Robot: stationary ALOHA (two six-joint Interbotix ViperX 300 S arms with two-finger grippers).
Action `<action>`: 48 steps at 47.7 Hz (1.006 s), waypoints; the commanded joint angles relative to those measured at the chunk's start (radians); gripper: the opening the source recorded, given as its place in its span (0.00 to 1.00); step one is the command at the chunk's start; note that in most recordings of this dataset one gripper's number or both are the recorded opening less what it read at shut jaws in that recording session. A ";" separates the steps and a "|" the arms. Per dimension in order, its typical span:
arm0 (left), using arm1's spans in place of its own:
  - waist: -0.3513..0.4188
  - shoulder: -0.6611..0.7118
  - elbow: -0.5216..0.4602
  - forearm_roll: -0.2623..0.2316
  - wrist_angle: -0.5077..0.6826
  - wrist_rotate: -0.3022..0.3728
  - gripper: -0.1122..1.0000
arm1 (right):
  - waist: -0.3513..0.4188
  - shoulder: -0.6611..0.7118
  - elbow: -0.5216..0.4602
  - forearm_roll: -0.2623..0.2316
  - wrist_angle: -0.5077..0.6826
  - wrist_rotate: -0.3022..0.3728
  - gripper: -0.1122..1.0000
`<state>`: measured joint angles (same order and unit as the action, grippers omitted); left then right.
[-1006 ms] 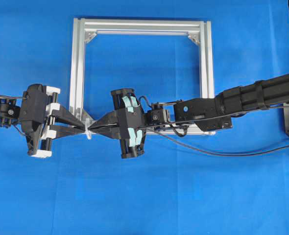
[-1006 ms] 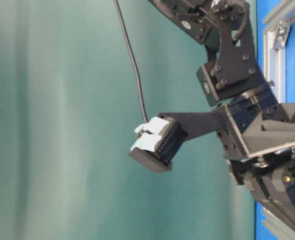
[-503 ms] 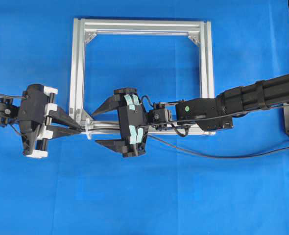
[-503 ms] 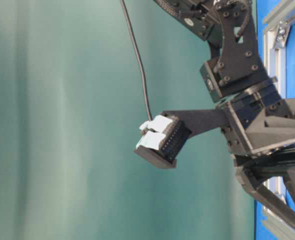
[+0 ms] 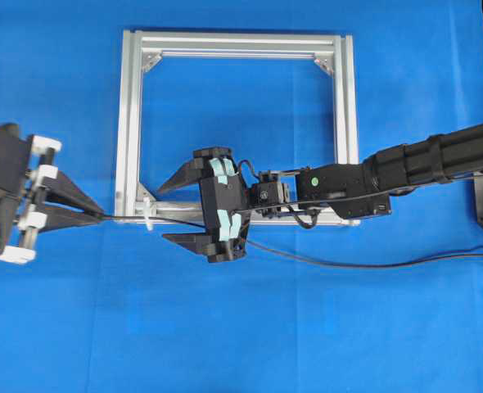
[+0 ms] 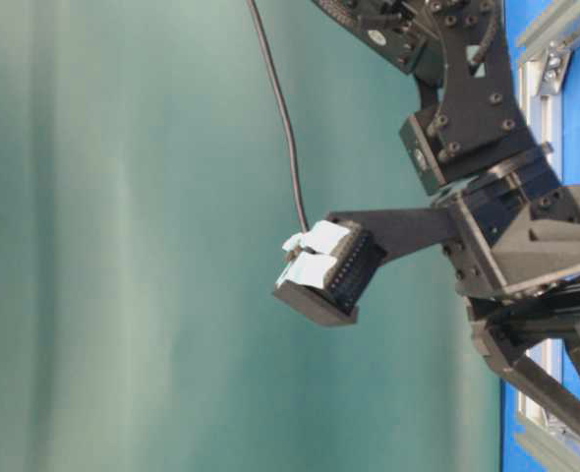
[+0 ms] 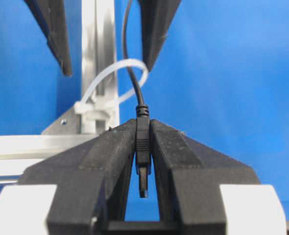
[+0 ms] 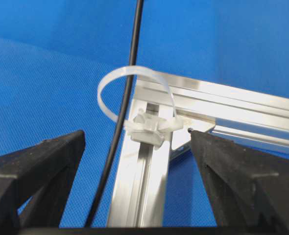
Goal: Insert the wire through the string loop located on the left side.
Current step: 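Pull the cable leftward through the loop with the left gripper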
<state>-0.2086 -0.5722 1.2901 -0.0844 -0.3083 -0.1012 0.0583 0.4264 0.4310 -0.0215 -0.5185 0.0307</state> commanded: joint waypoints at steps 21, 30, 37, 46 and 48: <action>-0.005 -0.614 -0.044 0.011 0.426 0.003 0.17 | -0.002 -0.041 -0.009 0.003 -0.011 -0.002 0.96; 0.009 -0.735 -0.098 0.011 0.607 0.005 0.17 | -0.003 -0.041 -0.011 0.003 -0.015 -0.002 0.96; 0.017 -0.787 -0.118 0.015 0.709 0.005 0.17 | -0.003 -0.041 -0.009 0.003 -0.015 -0.002 0.96; 0.017 -0.772 -0.101 0.015 0.723 0.005 0.17 | -0.005 -0.041 -0.011 0.003 -0.015 -0.002 0.96; 0.017 -0.772 -0.100 0.015 0.723 0.005 0.17 | -0.005 -0.041 -0.011 0.003 -0.015 -0.002 0.96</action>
<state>-0.1963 -1.3606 1.2011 -0.0721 0.4172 -0.0982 0.0568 0.4264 0.4310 -0.0215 -0.5216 0.0291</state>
